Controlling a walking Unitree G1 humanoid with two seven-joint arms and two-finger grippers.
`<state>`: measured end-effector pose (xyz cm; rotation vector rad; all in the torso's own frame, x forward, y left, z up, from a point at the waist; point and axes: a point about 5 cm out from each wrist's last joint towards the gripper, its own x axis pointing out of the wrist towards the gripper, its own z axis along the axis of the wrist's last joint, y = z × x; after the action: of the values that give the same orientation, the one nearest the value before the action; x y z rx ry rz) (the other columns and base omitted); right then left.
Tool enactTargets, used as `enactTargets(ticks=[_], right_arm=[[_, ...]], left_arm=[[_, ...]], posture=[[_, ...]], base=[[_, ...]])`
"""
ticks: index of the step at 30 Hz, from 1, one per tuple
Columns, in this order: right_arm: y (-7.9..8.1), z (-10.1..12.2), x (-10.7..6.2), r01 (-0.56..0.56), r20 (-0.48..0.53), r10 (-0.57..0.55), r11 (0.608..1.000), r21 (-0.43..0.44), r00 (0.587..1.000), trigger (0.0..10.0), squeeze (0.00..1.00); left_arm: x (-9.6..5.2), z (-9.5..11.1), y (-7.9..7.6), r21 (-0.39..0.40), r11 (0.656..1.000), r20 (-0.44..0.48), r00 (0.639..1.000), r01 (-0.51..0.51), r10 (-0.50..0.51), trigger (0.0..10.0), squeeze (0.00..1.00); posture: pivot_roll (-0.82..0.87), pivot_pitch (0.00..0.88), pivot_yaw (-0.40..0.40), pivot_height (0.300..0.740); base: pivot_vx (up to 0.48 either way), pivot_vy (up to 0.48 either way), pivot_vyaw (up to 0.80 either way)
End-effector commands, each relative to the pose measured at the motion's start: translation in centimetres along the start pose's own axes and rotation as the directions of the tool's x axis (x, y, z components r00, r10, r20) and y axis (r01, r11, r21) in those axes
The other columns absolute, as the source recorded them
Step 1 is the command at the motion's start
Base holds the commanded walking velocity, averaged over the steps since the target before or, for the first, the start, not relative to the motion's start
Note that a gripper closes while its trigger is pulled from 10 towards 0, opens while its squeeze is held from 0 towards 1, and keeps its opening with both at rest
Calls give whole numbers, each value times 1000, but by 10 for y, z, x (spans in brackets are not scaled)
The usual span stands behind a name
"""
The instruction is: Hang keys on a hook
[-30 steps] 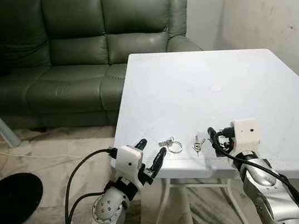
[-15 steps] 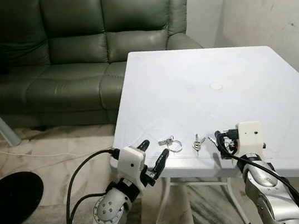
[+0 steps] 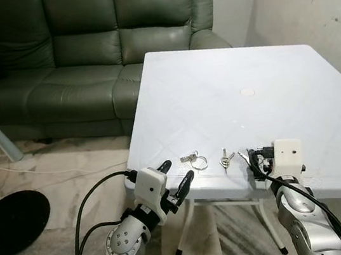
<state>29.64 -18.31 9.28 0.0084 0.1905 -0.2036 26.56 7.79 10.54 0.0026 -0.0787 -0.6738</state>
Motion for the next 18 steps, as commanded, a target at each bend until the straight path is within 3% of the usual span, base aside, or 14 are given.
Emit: enactTargets(ticks=[1,2,3,4,5,6,7,18], right_arm=[[-4,4,0,21,4,-21,1000,12,1000,10000,0],[-4,4,0,27,2,-27,1000,13,1000,9294,0],[-4,4,0,30,1,-30,999,12,1000,9294,0],[-4,5,0,35,8,-35,999,14,999,4471,0],[-3,6,-1,41,16,-42,999,20,999,1451,0],[-3,6,-1,41,16,-42,999,20,999,1451,0],[-3,6,-1,42,15,-42,999,25,999,0,0],[-2,8,0,42,12,-42,999,22,999,0,0]], left_arm=[[-1,2,-2,4,1000,-2,1000,6,-6,10000,0],[-1,2,-2,4,1000,-2,1000,6,-6,10000,0],[-1,2,-2,4,1000,-3,1000,7,-7,10000,0],[-1,2,-2,4,1000,-3,1000,6,-6,10000,0],[-1,2,-1,5,1000,-5,1000,4,-4,10000,0],[-1,2,-1,5,1000,-5,1000,4,-4,10000,0],[-1,2,-1,6,1000,-5,1000,3,-3,10000,0],[-1,2,-1,9,1000,-8,1000,-6,6,10000,0]], posture=[[-14,96,-67,740],[-13,98,-67,740],[-13,98,-67,740],[-13,98,-67,740],[-14,102,-66,740],[-14,102,-66,740],[-13,103,-67,740],[-13,103,-71,740]], base=[[0,0,0],[0,0,0],[0,0,0],[0,0,0],[0,0,0],[0,0,0],[0,0,0],[0,0,0]])
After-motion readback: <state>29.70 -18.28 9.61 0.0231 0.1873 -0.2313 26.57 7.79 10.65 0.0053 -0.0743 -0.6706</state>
